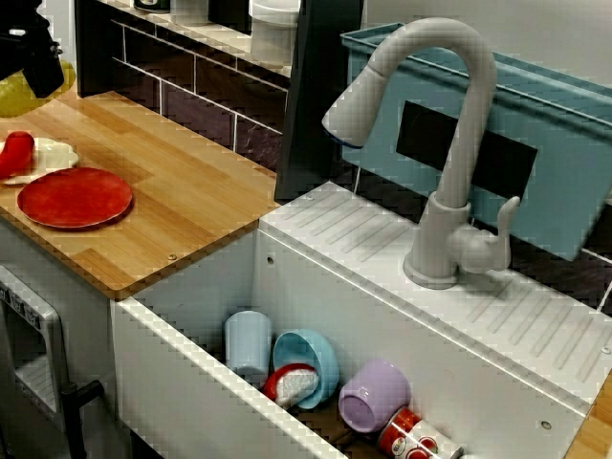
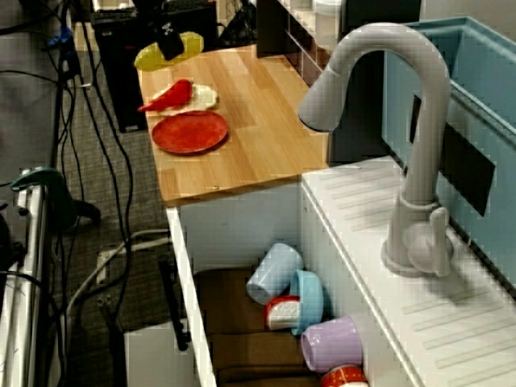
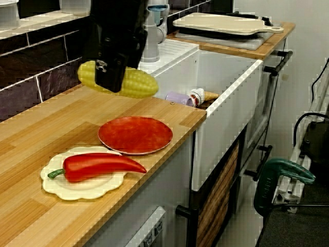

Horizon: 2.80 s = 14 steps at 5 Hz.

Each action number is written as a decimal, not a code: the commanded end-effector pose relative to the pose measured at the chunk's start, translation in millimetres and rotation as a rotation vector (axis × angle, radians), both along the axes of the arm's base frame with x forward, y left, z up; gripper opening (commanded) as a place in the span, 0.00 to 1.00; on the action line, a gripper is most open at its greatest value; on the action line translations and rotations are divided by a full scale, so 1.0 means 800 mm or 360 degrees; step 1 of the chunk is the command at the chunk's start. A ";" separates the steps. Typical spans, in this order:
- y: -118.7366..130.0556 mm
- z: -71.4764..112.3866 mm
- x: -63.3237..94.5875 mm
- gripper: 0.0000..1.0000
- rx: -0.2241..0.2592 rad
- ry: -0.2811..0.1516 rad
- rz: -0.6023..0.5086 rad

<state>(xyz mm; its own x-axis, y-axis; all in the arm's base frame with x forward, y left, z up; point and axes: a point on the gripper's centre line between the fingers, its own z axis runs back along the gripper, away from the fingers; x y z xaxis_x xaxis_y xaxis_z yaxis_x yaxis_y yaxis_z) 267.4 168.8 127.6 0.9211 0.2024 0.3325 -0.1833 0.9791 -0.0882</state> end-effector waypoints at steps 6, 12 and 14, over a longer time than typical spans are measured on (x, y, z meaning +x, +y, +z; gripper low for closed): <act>-0.038 -0.057 0.022 0.00 0.0223 0.0023 0.0002; -0.027 -0.047 0.033 1.00 0.0223 0.0039 0.0111; -0.016 -0.031 0.048 1.00 0.0282 -0.0015 0.0171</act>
<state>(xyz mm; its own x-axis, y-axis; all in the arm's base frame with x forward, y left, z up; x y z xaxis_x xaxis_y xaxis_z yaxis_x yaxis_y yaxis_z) 300.2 144.2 84.8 0.9087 0.2424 0.3400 -0.2816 0.9569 0.0706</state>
